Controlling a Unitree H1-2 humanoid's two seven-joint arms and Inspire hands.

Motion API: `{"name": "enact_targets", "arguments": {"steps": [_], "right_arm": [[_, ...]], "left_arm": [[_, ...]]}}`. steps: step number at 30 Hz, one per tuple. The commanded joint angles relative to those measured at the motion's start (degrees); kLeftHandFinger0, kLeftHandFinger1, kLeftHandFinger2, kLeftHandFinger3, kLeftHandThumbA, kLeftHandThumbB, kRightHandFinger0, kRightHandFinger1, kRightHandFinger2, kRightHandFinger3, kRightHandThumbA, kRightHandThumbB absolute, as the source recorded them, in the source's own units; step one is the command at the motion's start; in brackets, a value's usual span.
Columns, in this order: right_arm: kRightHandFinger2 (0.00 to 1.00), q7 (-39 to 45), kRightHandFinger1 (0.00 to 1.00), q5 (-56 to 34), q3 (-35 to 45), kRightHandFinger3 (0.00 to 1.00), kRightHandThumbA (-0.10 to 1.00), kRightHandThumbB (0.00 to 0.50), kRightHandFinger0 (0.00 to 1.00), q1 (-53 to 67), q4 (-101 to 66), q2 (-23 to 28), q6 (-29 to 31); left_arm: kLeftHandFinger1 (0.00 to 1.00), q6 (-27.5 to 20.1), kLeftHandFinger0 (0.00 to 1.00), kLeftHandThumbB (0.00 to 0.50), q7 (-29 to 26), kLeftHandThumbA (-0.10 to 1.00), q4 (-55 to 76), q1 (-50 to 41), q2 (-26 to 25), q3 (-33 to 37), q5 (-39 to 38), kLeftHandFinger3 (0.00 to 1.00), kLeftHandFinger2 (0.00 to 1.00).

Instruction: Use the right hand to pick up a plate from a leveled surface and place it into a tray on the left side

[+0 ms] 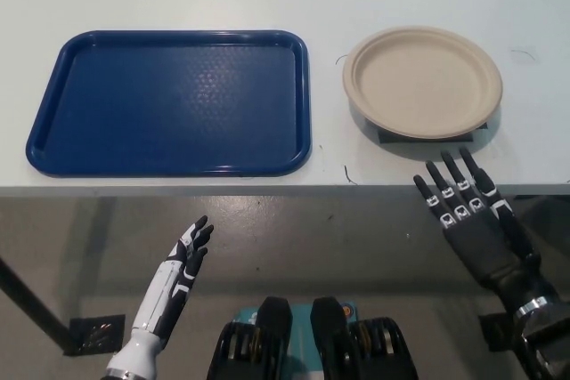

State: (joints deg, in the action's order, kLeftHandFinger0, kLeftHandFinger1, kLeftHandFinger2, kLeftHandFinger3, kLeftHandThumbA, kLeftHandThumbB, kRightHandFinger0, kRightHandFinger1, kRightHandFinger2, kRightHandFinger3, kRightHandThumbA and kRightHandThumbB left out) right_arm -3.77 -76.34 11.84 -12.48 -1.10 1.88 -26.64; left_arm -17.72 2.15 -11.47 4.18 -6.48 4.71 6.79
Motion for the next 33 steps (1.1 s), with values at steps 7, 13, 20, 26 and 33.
{"name": "enact_targets", "arguments": {"steps": [7,13,20,26,33], "right_arm": [[1.0,-0.83,1.0,0.86,1.02,1.0,1.0,0.329,1.0,-3.92,-0.77,-0.49,-0.28],[1.0,-1.72,1.0,3.16,1.16,1.0,1.0,0.332,1.0,-6.16,0.52,-1.09,-0.03],[1.0,-5.06,1.0,4.14,1.85,1.0,1.0,0.329,1.0,-6.35,1.5,-2.89,-0.21],[1.0,-5.29,1.0,5.92,2.67,1.0,1.0,0.326,1.0,-7.51,4.76,-3.37,0.03],[1.0,-4.78,1.0,6.55,3.09,1.0,1.0,0.333,1.0,-7.35,5.67,-3.48,-0.28]], "left_arm": [[1.0,-1.97,1.0,0.155,0.14,1.0,1.43,1.13,-0.64,-0.08,0.69,1.0,1.0],[1.0,-2.06,1.0,0.15,-0.09,1.0,1.44,1.67,-0.74,-0.23,1.1,1.0,1.0],[1.0,-2.18,1.0,0.156,0.13,1.0,1.33,1.69,-0.62,-0.41,0.35,1.0,1.0],[1.0,-2.26,1.0,0.156,-0.03,1.0,1.29,2.11,-0.78,-0.41,0.79,1.0,1.0],[1.0,-2.33,1.0,0.141,0.02,1.0,1.32,2.8,-0.84,-0.45,0.73,1.0,1.0]]}}
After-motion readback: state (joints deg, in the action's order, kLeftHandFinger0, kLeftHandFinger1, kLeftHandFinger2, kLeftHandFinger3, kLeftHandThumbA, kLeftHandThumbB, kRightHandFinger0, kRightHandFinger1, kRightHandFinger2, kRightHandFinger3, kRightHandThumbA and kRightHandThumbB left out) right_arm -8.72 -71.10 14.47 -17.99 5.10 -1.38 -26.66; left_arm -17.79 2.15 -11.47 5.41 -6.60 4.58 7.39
